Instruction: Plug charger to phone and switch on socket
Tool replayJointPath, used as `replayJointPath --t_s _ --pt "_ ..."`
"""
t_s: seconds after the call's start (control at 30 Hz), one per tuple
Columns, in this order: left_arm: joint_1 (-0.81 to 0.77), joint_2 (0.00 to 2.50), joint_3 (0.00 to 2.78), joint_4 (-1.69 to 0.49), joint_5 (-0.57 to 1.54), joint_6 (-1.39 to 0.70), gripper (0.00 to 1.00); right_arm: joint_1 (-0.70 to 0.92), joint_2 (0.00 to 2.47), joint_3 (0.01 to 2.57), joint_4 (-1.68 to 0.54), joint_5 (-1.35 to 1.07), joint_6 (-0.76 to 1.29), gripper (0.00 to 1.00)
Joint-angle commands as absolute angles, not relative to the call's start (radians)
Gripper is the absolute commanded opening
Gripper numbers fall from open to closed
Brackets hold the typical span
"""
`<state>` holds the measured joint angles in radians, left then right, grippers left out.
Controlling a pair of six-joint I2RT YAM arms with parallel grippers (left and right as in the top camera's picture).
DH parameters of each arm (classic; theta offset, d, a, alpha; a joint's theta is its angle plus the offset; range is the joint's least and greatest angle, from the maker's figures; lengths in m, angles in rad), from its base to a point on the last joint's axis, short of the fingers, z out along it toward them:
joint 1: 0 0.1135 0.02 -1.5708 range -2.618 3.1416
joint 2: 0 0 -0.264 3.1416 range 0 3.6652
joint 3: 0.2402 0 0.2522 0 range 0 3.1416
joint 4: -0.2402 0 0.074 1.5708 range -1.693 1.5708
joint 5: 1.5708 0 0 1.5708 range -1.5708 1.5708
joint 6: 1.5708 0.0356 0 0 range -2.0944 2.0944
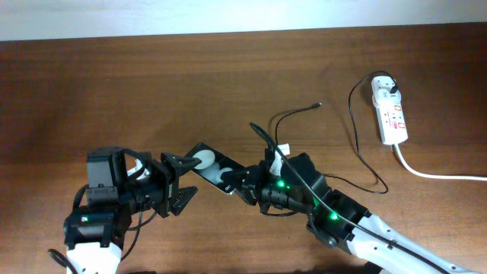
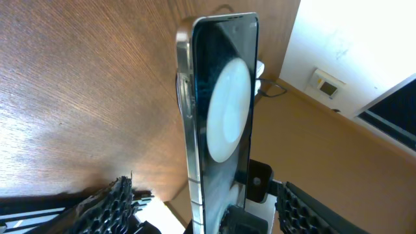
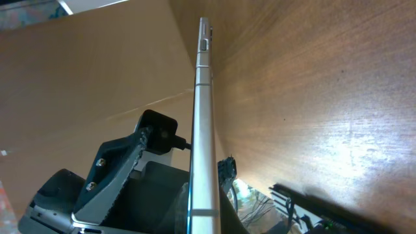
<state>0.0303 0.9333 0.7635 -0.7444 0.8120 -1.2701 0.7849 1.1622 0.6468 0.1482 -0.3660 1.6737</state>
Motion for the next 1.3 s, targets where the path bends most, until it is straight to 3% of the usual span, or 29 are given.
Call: replayJointPath --t_s 0.0,0.07,0.2,0.3,0.37,0.6,0.77,0.83,1.07,1.27 --pt "0.026 0.934 0.766 -0.741 0.812 -1.295 0.69 0.780 1.155 0.656 0.165 -0.385 1.739 0.04" --pt "0.011 0.934 0.766 -0.725 0.802 -1.295 0.61 0.780 1.155 0.656 0.166 -0.386 1.746 0.04" --pt "-0.081 0.934 0.766 -0.589 0.753 -1.295 0.66 0.820 1.155 0.656 0.234 -0.389 1.824 0.04" --pt "-0.120 0.934 0.766 -0.576 0.723 -1.296 0.64 0.826 1.155 0.656 0.252 -0.388 1.824 0.04" --pt "-0.120 0.934 0.766 -0.576 0.717 -1.331 0.57 0.826 1.155 0.656 0.255 -0.393 1.865 0.04" --pt "-0.120 0.934 0.766 -0.575 0.691 -1.457 0.18 0.828 1.155 0.656 0.255 -0.395 1.914 0.04" --pt "-0.120 0.934 0.766 -0.544 0.683 -1.481 0.01 0.850 1.155 0.656 0.250 -0.393 1.998 0.05" --pt "-0.120 0.934 0.766 -0.517 0.683 -1.481 0.00 0.850 1.155 0.656 0.234 -0.393 1.995 0.20" --pt "-0.120 0.934 0.766 -0.514 0.518 -1.451 0.00 0.850 1.155 0.656 -0.110 -0.354 1.990 0.26" --pt "-0.120 0.935 0.766 -0.516 0.447 -1.256 0.01 0.850 1.155 0.656 -0.499 -0.053 1.978 0.46"
